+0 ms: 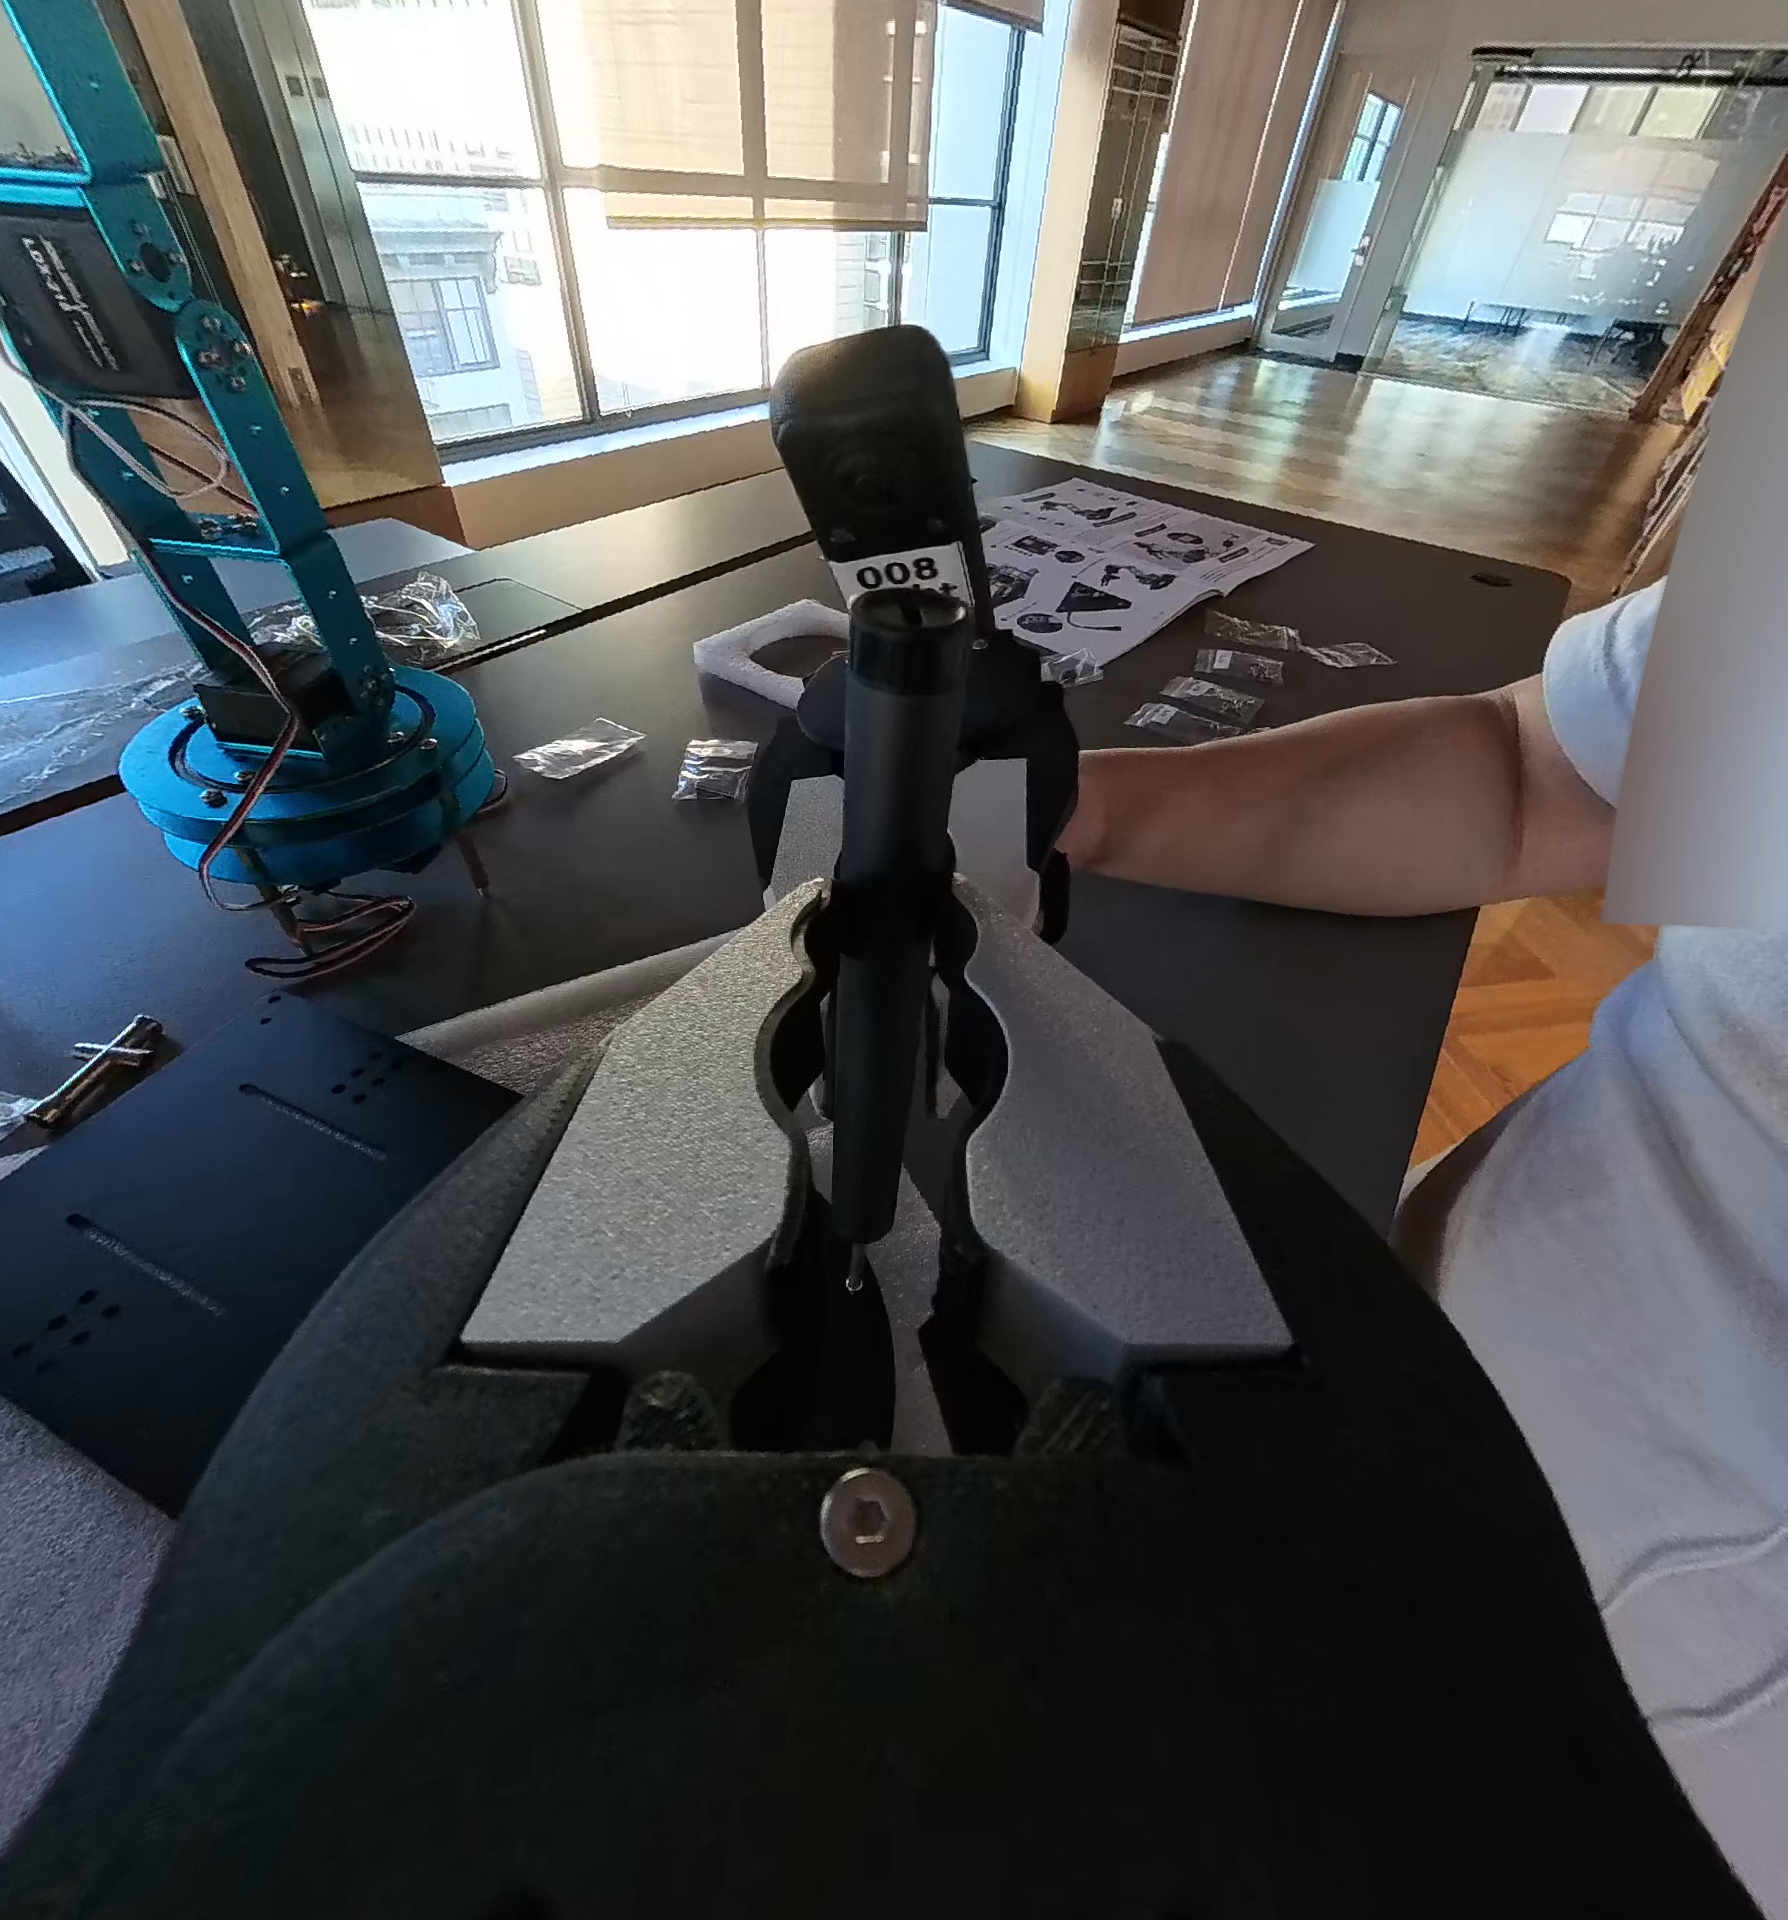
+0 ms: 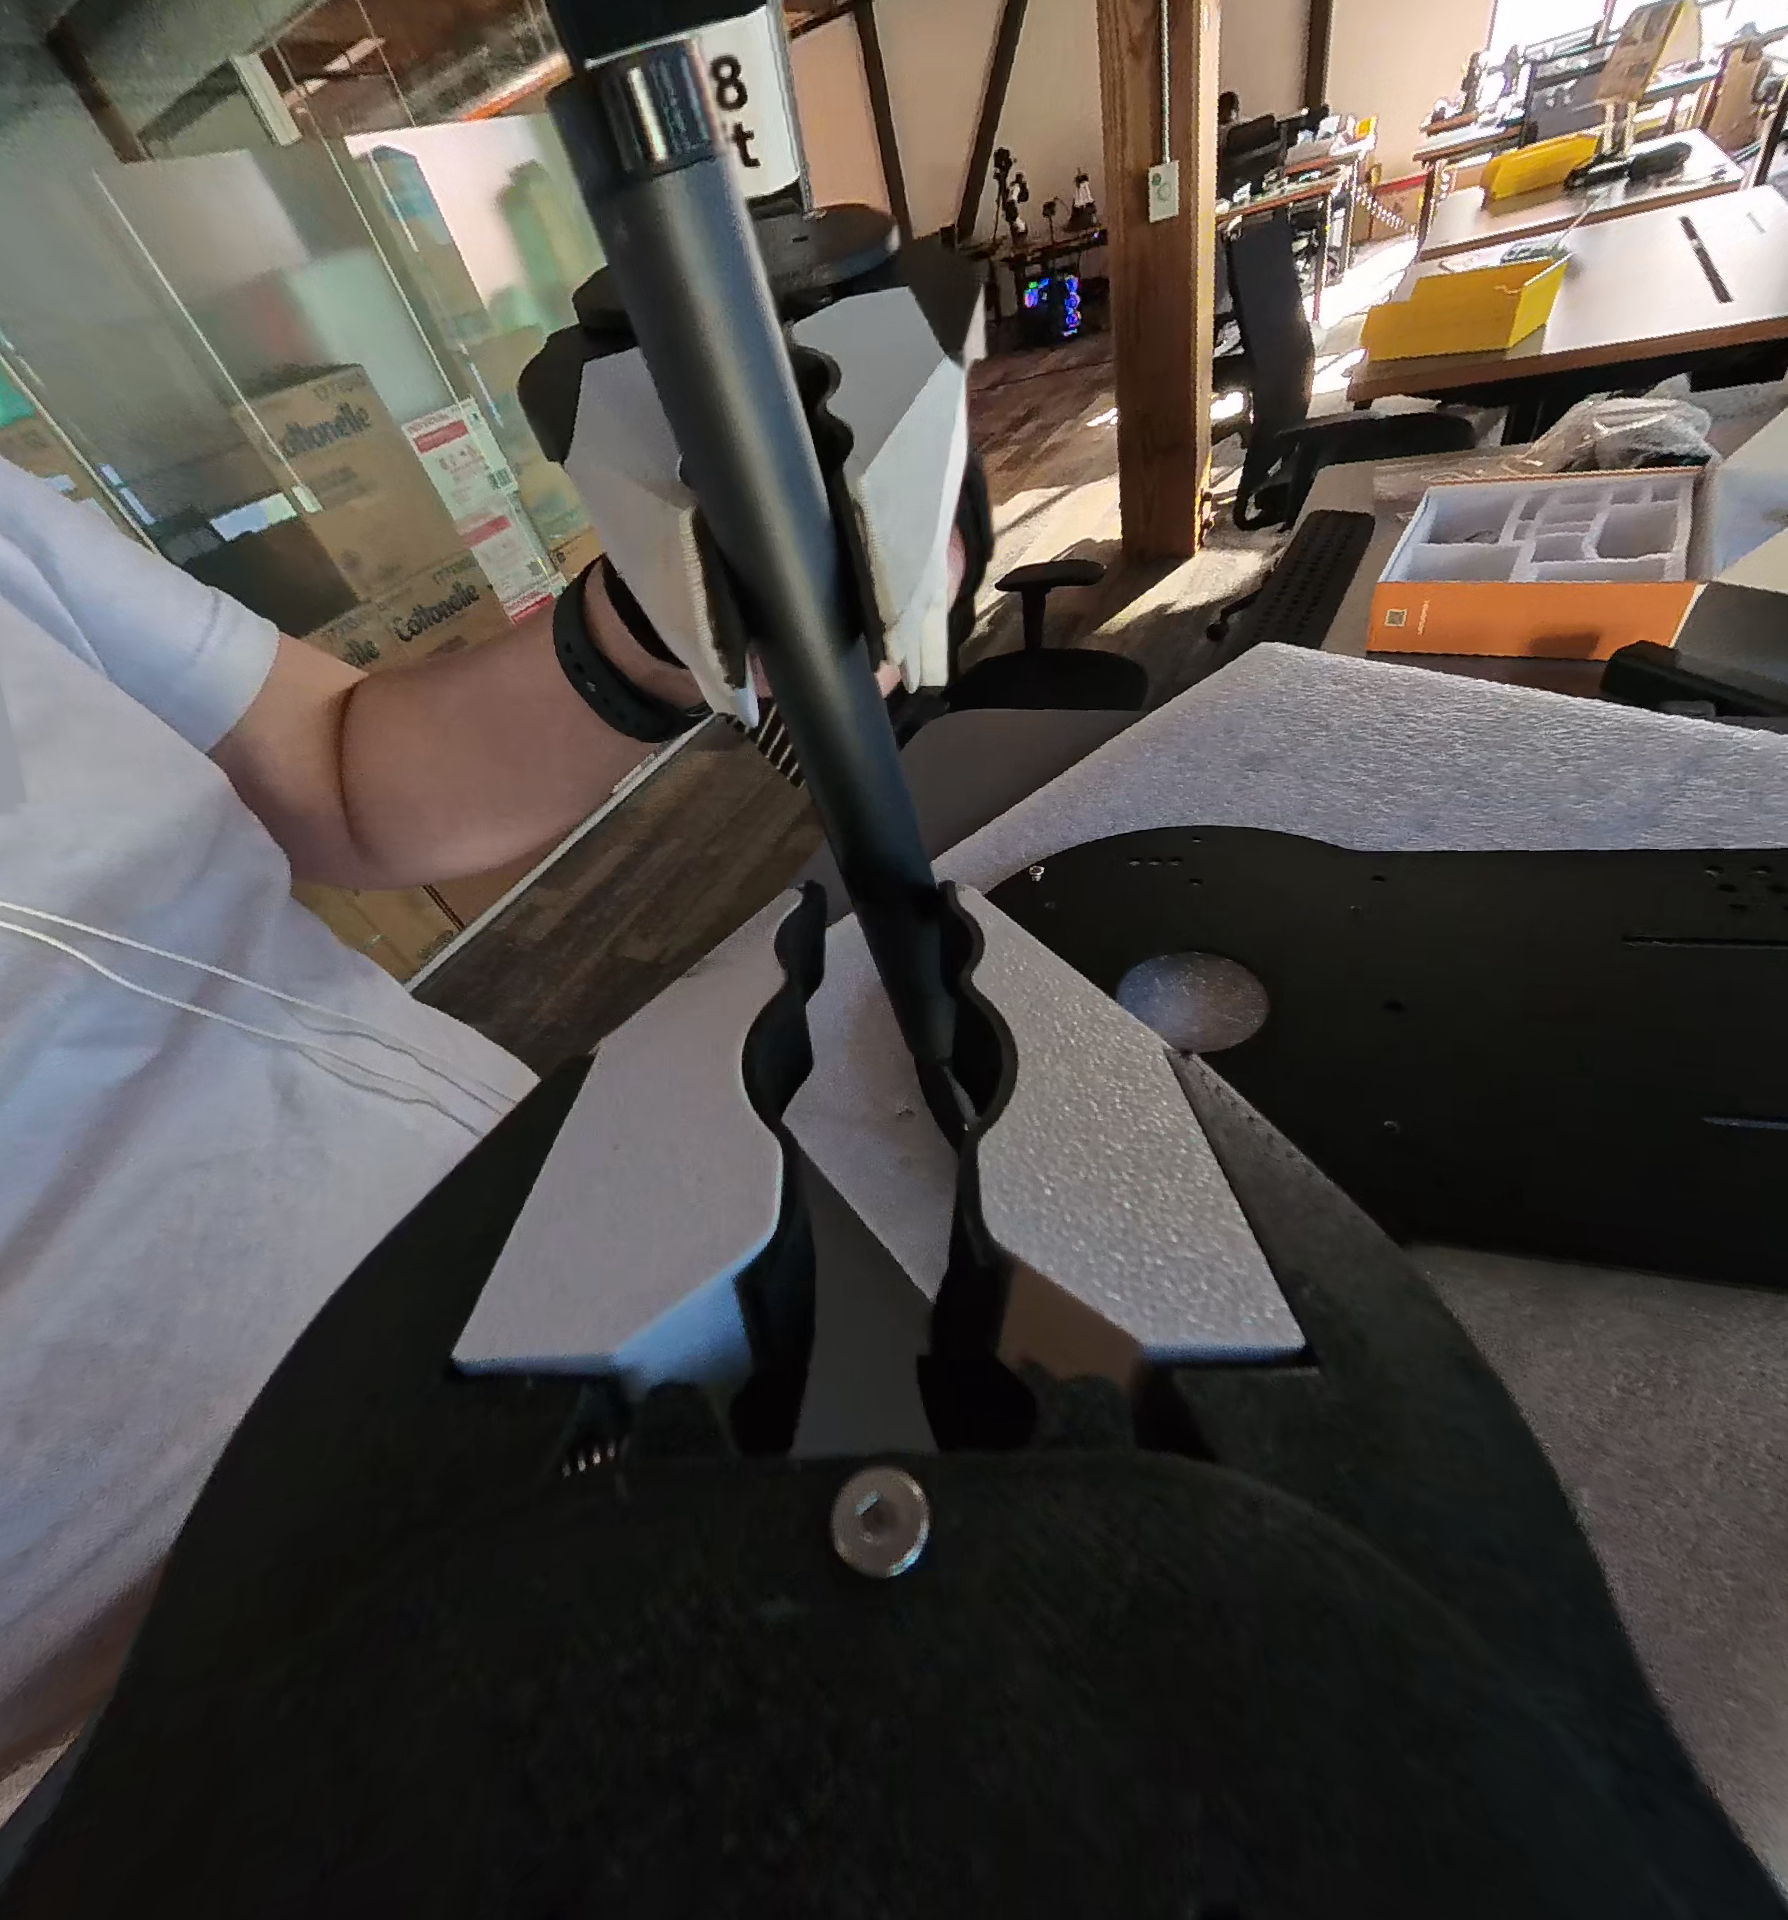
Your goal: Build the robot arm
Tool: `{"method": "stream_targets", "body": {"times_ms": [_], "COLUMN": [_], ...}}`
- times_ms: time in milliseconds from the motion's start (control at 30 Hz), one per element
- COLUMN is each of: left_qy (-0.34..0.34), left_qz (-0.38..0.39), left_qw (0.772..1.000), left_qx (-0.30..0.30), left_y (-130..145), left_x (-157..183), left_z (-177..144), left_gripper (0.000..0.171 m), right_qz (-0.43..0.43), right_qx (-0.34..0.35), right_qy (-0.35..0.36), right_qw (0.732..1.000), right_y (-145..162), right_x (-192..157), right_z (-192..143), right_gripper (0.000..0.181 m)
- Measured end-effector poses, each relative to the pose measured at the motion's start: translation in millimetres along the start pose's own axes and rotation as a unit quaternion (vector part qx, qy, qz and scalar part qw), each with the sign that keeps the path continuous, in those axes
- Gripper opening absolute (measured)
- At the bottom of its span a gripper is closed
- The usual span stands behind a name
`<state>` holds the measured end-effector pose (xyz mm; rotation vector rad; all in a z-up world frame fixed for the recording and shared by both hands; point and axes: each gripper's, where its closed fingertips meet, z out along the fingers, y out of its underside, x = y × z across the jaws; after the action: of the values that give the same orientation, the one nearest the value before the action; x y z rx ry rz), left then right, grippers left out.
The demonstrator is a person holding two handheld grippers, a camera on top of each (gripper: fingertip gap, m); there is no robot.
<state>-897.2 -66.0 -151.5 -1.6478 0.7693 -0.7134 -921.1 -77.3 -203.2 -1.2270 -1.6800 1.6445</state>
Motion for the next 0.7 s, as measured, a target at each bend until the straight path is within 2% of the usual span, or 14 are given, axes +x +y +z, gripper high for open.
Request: {"method": "stream_targets", "body": {"times_ms": [133, 333, 700], "left_qy": [-0.002, -0.001, 0.0], "left_qz": [0.0, -0.002, 0.003], "left_qw": [1.0, 1.0, 1.0], "left_qx": [0.001, 0.004, 0.002], "left_y": [0.1, 0.0, 0.2], "left_x": [-0.5, 0.1, 0.7], "left_z": [-0.6, -0.5, 1.6], "left_gripper": [0.016, 0.016, 0.016], "right_qz": [0.012, -0.025, -0.031], "right_qx": [0.007, -0.004, 0.001], "right_qy": [0.003, 0.021, 0.019], "right_qw": [1.0, 0.999, 0.999], "right_y": [-1.3, -0.7, -0.3], "right_x": [2.2, 2.3, 2.4], "right_z": [0.5, 0.3, -0.4], "right_gripper": [0.015, 0.014, 0.014]}}
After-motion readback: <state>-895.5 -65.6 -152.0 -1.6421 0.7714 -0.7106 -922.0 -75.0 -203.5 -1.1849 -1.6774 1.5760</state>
